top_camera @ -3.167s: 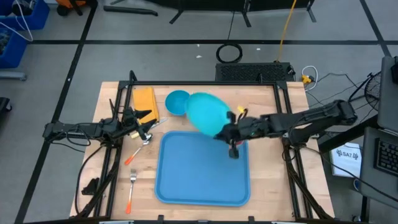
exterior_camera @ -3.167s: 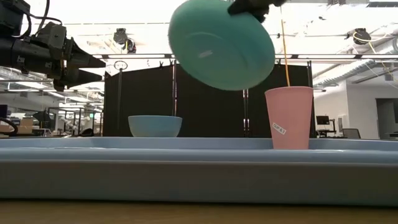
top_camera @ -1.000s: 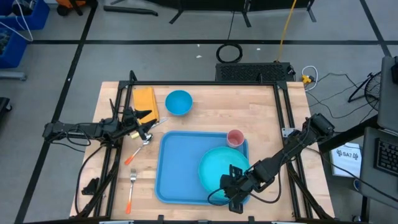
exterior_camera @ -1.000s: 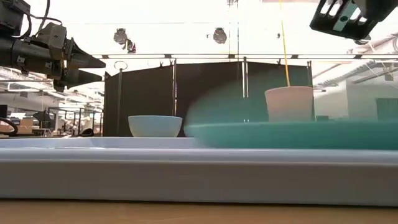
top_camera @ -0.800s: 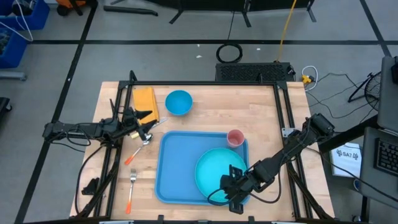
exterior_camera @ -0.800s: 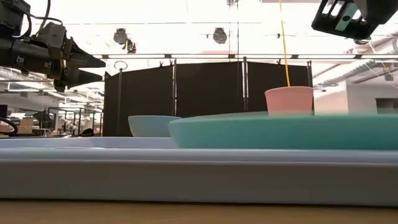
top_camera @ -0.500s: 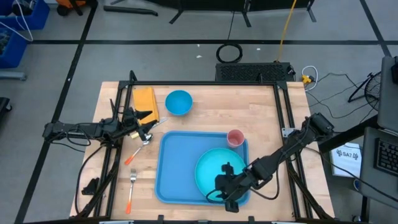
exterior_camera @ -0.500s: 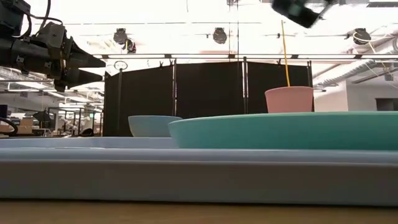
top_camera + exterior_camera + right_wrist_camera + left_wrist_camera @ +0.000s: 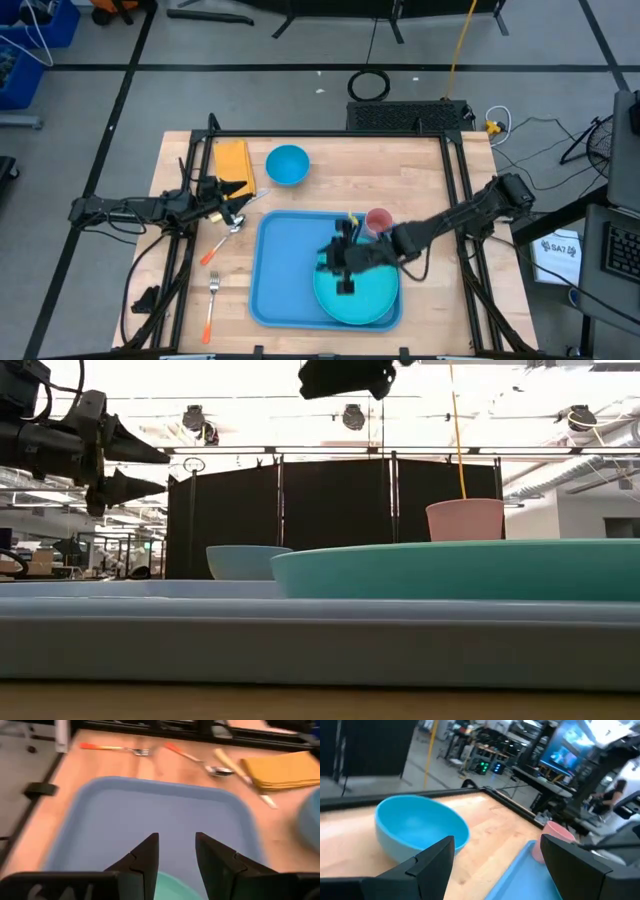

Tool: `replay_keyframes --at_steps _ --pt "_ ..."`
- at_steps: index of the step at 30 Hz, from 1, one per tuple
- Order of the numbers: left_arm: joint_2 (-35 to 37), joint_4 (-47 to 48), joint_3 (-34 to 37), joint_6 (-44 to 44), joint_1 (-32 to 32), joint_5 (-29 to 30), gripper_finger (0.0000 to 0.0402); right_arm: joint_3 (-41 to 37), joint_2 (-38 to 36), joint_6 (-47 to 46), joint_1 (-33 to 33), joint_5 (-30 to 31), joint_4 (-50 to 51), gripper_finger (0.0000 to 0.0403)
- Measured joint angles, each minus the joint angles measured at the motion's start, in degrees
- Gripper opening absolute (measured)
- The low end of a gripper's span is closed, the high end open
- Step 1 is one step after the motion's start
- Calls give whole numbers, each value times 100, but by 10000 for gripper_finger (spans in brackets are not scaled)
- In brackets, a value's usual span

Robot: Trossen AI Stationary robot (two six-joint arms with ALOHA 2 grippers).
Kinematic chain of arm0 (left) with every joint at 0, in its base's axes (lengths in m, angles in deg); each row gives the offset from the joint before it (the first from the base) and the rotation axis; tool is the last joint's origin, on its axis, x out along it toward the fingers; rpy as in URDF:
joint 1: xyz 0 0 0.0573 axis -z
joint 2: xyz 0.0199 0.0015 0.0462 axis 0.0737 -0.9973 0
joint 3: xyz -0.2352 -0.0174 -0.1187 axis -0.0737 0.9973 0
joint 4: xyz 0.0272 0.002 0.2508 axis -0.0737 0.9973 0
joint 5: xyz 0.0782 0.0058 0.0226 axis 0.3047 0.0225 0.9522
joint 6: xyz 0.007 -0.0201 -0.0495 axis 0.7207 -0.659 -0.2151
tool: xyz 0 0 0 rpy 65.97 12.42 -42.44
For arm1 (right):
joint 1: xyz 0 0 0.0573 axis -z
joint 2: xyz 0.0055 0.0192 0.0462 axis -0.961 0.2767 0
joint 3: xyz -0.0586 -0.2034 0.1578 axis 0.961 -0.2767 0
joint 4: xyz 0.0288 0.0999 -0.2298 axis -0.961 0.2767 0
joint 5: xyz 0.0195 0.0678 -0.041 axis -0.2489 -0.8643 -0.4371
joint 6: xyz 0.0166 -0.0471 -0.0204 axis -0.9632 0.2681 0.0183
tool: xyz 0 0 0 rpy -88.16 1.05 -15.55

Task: Set up tray
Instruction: Put the blue bowl on the green plate on the blue tray

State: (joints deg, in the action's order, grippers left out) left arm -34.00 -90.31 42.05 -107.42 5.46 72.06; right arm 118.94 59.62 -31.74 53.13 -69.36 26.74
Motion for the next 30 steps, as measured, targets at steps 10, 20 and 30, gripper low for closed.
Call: replay_keyframes --at_steps 10,20,30 --pt "-1006 840 -548 -1442 -994 -591 301 -756 -1265 1234 1238 -22 -569 118" --pt "-3012 2252 -2147 -1666 -2761 -1998 301 -2222 -2523 1482 2153 -21 -1311 117" --pt "-5102 966 -2551 -1373 -4097 -3710 301 -3390 -3232 2081 2198 -16 -2665 116"
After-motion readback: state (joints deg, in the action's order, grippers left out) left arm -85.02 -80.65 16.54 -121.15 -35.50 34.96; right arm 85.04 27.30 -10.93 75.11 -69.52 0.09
